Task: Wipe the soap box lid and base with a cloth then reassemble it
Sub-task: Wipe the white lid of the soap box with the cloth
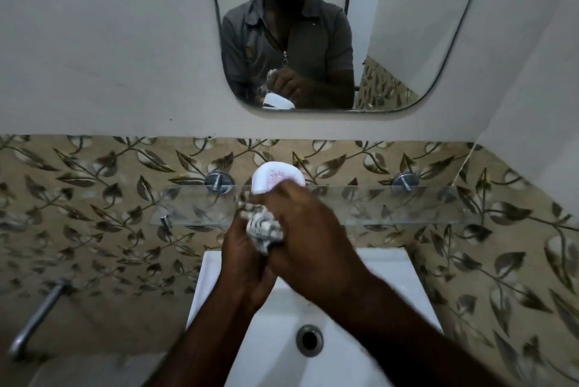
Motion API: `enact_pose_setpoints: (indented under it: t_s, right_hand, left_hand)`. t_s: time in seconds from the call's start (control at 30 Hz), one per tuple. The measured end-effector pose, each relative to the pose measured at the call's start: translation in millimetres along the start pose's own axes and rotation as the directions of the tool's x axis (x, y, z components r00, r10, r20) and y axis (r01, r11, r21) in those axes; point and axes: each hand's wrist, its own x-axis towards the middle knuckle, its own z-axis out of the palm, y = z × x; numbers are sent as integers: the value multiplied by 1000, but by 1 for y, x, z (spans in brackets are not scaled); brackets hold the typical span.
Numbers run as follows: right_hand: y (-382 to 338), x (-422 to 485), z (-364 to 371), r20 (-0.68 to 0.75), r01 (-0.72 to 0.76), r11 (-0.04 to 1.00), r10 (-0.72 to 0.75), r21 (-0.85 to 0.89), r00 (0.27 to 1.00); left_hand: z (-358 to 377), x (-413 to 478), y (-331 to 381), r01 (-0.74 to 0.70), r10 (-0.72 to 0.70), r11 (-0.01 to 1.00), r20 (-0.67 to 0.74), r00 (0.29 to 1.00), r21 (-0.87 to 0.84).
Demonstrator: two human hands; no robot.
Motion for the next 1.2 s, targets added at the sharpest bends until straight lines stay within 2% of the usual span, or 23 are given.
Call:
enact_pose_setpoints:
  t_s: [0.1,0.17,0.23,0.33,0.4,0.47,0.57,0.67,0.73,0.77,0.8,0.87,0.9,0.97,1.07,1.2]
  right_hand:
    - [29,26,-14,-127,-146,989,145,0,981]
    - [43,29,-18,-150,-194,981,194,10,969]
    - [44,16,-13,-138,-141,990,142,13,980]
    - [24,-18,2,-64,18,995,-11,101,998]
    - [16,-27,5,-11,41,988,-40,147,999]
    - [23,-18,0,-46,24,985,-16,172,999]
    - [40,1,-18,-182,-43,990,67,131,981]
    - [65,10,-33,-267,-186,975,212,121,940]
    - [85,8,-37,-299,-279,941,326,190,897]
    - [96,3,-37,-310,-319,896,412,309,857]
    - [105,-5,-38,-302,-335,803,520,494,799]
    - [123,-24,-40,-220,-249,474,731,845,645]
    - [131,-36,-39,-158,-178,311,804,934,573]
    - [147,-60,-35,-71,-56,110,879,992,472]
    - [162,-93,-20,8,11,-14,917,1000,399]
    - [173,-125,-5,134,30,-156,918,987,374]
  left_hand:
    - [1,1,-13,-10,14,998,62,998,-62]
    - [3,1,-18,-28,33,997,77,996,-66]
    - [3,4,-15,-35,41,996,75,996,-79]
    - [3,12,-2,44,-33,988,77,996,-148]
    - [6,13,5,74,-56,986,120,991,-152]
    - [8,15,3,57,-37,990,151,988,-131]
    - [12,11,-11,29,-7,994,206,978,-102]
    - [15,6,-30,-39,25,997,211,977,62]
    - [18,4,-34,-120,80,976,216,973,180]
    - [21,4,-33,-180,127,953,221,967,243]
    - [23,6,-31,-257,192,911,221,956,321]
    - [29,12,-27,-418,346,740,234,908,526]
    - [32,15,-25,-465,411,620,244,878,632]
    - [42,24,-28,-490,460,423,284,841,762]
    - [54,44,-49,-521,431,190,406,806,832]
    - [75,73,-93,-491,369,-187,524,768,851]
